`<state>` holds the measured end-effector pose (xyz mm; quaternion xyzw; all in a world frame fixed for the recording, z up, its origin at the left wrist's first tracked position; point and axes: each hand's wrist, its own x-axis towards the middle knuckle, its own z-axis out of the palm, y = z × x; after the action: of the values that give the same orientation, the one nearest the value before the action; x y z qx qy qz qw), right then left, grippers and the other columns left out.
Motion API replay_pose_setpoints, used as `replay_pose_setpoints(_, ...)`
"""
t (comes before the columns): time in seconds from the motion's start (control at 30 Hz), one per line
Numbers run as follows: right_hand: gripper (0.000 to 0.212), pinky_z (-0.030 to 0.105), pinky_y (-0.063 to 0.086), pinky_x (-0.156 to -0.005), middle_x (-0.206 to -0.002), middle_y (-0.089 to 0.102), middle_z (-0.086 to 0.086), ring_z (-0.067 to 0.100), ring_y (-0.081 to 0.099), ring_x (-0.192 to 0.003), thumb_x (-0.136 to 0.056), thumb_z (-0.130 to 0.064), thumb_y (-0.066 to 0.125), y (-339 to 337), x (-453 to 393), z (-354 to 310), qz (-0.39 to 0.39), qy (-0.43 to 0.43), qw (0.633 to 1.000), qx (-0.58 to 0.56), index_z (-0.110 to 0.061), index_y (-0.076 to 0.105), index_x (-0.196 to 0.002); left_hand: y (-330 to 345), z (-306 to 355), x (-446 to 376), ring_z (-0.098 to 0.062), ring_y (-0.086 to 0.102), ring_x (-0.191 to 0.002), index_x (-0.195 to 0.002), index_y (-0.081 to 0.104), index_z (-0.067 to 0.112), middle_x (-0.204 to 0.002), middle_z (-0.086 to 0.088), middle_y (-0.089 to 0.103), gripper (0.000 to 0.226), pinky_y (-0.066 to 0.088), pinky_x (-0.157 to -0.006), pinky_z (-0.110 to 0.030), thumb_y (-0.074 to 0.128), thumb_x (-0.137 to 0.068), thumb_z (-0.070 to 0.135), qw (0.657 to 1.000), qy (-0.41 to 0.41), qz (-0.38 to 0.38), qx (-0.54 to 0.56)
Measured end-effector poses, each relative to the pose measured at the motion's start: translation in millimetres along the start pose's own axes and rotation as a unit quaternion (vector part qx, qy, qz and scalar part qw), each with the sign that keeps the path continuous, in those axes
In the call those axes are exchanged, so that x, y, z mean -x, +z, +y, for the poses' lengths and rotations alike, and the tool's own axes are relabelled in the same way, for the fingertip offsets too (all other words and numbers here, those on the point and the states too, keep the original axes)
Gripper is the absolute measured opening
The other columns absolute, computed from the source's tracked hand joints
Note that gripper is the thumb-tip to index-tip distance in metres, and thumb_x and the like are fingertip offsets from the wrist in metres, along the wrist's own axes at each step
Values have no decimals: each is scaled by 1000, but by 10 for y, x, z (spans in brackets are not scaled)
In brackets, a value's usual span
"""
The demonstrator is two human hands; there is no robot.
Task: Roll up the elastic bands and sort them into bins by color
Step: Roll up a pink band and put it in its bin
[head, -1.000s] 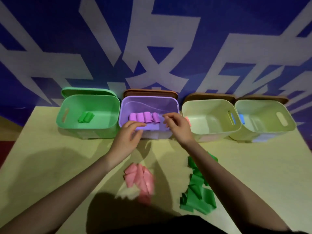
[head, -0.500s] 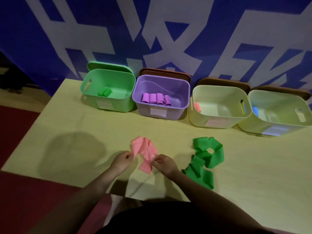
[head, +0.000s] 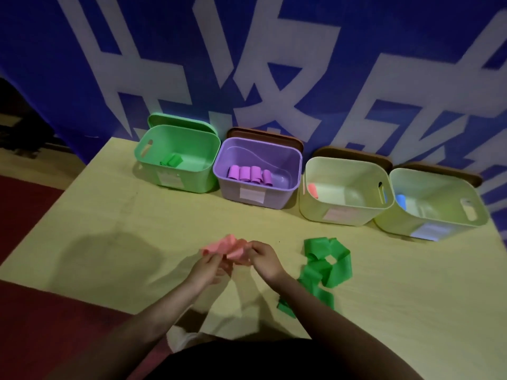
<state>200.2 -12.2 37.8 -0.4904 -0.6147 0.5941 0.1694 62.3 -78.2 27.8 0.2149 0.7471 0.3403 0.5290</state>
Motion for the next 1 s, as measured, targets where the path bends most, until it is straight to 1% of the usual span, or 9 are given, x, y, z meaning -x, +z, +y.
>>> replay_pose_setpoints(0.1, 36, 22, 45, -67, -65, 63, -7, 7, 58, -66, -93, -6, 46, -332, 116, -284, 12, -42, 995, -91, -18, 63, -64, 238, 423, 37, -19, 62, -65, -101, 68, 14, -74, -5, 68, 32, 46, -56, -23, 44, -100, 34, 997, 39, -30, 52)
replay_pose_setpoints(0.3, 15, 33, 37, -67, -61, 52, -2, 12, 47, -66, -69, -24, 50, -873, 233, -545, 115, -80, 959, -248, -16, 60, -59, 697, 1039, 303, -19, 68, -81, -96, 70, 12, -88, -9, 73, 22, 52, -65, -28, 51, -97, 22, 972, 190, -75, 114)
replay_pose_setpoints(0.4, 23, 34, 44, -64, -71, 62, 11, 24, 56, -69, -74, -31, 61, -1092, 319, -548, 138, -86, 955, -246, -9, 66, -70, 876, 1143, 397, -15, 62, -70, -93, 68, 8, -76, -4, 69, 22, 48, -60, -24, 50, -97, 19, 967, 201, -102, 115)
replay_pose_setpoints(0.53, 36, 22, 39, -53, -52, 52, -6, 9, 46, -55, -81, -14, 53, -1393, 464, -555, 133, -133, 959, -213, -19, 59, -47, 1102, 1210, 508, -9, 53, -57, -80, 59, 10, -66, -3, 56, 21, 43, -51, -18, 49, -97, 16, 969, 193, -144, 63)
replay_pose_setpoints(0.6, 29, 25, 35, -54, -52, 45, -8, 9, 41, -56, -73, -20, 51, -1522, 532, -565, 140, -136, 962, -189, -22, 53, -44, 1195, 1230, 520, -10, 53, -63, -85, 59, 9, -73, -5, 54, 17, 44, -52, -17, 49, -97, 17, 968, 211, -130, 38)
replay_pose_setpoints(0.7, 24, 27, 35, -58, -56, 48, -7, 9, 42, -59, -72, -22, 50, -1668, 624, -558, 140, -134, 964, -180, -21, 55, -48, 1276, 1293, 539, -9, 55, -92, -112, 59, 13, -102, 0, 60, 20, 47, -75, -22, 46, -99, 21, 962, 248, -117, 12)
replay_pose_setpoints(0.77, 20, 28, 36, -58, -57, 49, -4, 9, 45, -58, -69, -22, 51, -1742, 692, -579, 128, -124, 961, -209, -20, 56, -50, 1312, 1337, 575, -2, 52, -105, -123, 56, 17, -117, 9, 58, 27, 43, -85, -14, 42, -101, 20, 950, 270, -157, -14)
replay_pose_setpoints(0.87, 15, 31, 34, -57, -58, 45, 1, 13, 42, -56, -68, -22, 53, -1802, 764, -590, 87, -100, 952, -276, -18, 54, -54, 1339, 1357, 683, 8, 54, -96, -115, 61, 13, -110, 8, 61, 26, 40, -79, -2, 40, -101, 13, 934, 285, -210, -58)
replay_pose_setpoints(1.0, 17, 28, 29, -53, -56, 35, 0, 10, 32, -52, -72, -16, 52, -1878, 883, -542, 66, -109, 939, -318, -17, 45, -57, 1314, 1279, 765, 0, 59, -77, -93, 62, 6, -89, -3, 61, 23, 44, -74, -10, 40, -100, 10, 927, 268, -261, -24)
